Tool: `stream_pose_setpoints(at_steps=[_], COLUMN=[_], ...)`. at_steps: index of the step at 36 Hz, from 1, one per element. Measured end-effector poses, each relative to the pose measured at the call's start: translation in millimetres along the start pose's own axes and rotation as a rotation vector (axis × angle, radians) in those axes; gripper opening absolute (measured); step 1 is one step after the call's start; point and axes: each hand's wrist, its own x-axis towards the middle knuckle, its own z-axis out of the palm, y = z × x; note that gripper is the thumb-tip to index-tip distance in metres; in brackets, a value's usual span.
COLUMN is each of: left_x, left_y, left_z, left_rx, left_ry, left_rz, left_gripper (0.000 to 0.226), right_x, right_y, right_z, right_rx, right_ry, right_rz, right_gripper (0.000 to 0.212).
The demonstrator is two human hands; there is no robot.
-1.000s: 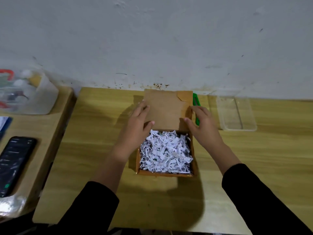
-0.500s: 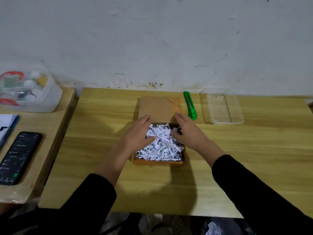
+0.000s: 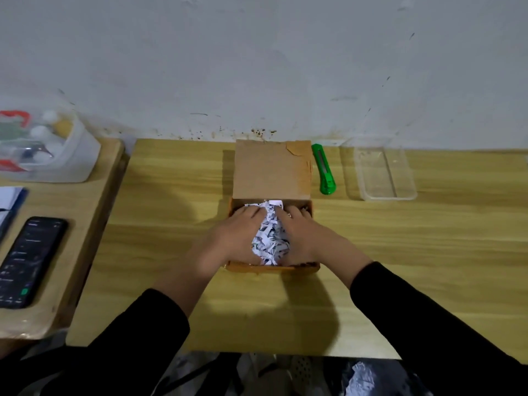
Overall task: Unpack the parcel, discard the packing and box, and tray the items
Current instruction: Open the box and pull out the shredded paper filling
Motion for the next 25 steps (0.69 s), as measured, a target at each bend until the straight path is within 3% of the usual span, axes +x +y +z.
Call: stream_pose_setpoints(at_steps=[9,17,25], left_x=[17,23,27], left_y=[7,6,5], left_z=[7,16,10], left_rx=[0.075,0.071,-0.061], left_ry=[-0.082,-0.028,0.026], left_rz=[-0.110,-0.131,-0.060], left_gripper=[0.120,0.113,0.112], right_x=[13,23,20], right_y=[-11,-9,-2], right_z=[-2,15,13], right_rx=[-0.060,-0.180,0.079], right_ry=[-0.067,0.099,0.144], right_rz=[0.048,0.033,0.013], right_gripper=[0.109,0.101,0.102])
